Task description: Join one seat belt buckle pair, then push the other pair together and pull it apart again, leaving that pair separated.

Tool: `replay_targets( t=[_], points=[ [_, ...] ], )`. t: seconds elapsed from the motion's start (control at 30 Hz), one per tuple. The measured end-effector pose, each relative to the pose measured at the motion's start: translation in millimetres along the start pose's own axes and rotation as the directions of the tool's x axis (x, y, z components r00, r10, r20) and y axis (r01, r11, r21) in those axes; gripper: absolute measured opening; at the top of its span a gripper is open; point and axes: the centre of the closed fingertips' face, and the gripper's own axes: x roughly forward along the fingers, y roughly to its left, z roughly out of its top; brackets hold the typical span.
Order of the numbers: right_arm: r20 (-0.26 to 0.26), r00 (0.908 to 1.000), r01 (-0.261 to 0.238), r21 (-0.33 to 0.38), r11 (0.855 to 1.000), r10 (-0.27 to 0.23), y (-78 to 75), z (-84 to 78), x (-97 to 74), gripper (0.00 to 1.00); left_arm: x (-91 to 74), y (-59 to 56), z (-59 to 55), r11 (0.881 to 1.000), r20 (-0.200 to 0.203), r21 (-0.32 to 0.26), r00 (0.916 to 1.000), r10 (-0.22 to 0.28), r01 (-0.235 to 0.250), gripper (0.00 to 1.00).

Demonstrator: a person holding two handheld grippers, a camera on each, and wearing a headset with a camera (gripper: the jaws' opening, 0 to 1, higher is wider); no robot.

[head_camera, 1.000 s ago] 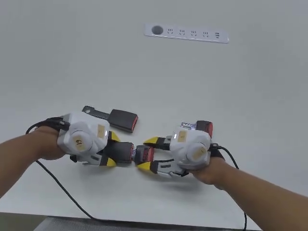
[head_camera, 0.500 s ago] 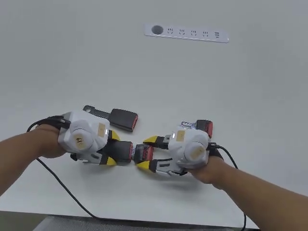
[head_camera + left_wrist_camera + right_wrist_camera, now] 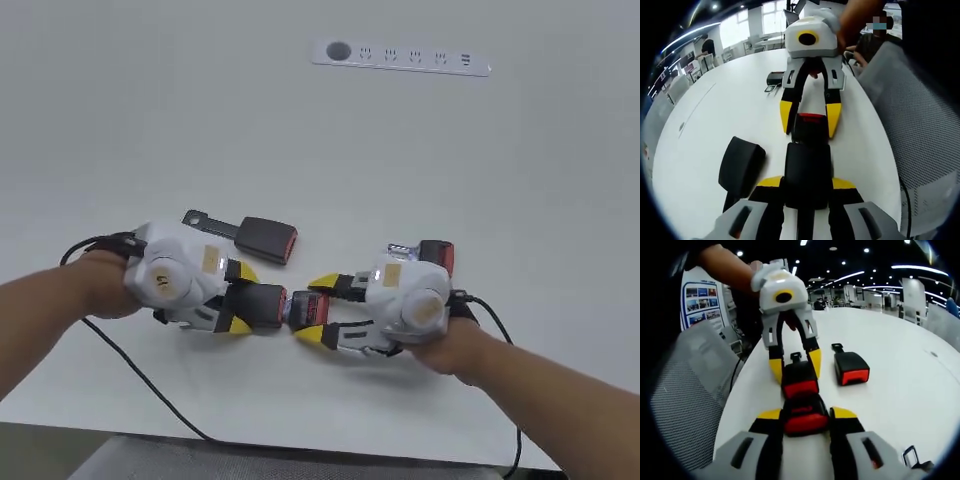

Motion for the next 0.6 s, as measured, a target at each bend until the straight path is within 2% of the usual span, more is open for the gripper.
replay_targets(
  t=[0.23,0.6],
  points=[
    [0.032,0.9991,-0.026,-0.012,1.000,0.026,-0.2,-0.4,-1.3,0.36,-1.8,-1.3,4.3,1.000,0.038,-0.007,0.9992,-0.008,0.008,0.34],
    [0.052,0.9977,-0.042,-0.025,0.999,0.044,-0.8,0.1,-2.2,0.35,-3.1,-2.1,6.5,1.000,0.050,-0.008,0.9987,-0.012,0.012,0.34]
  ],
)
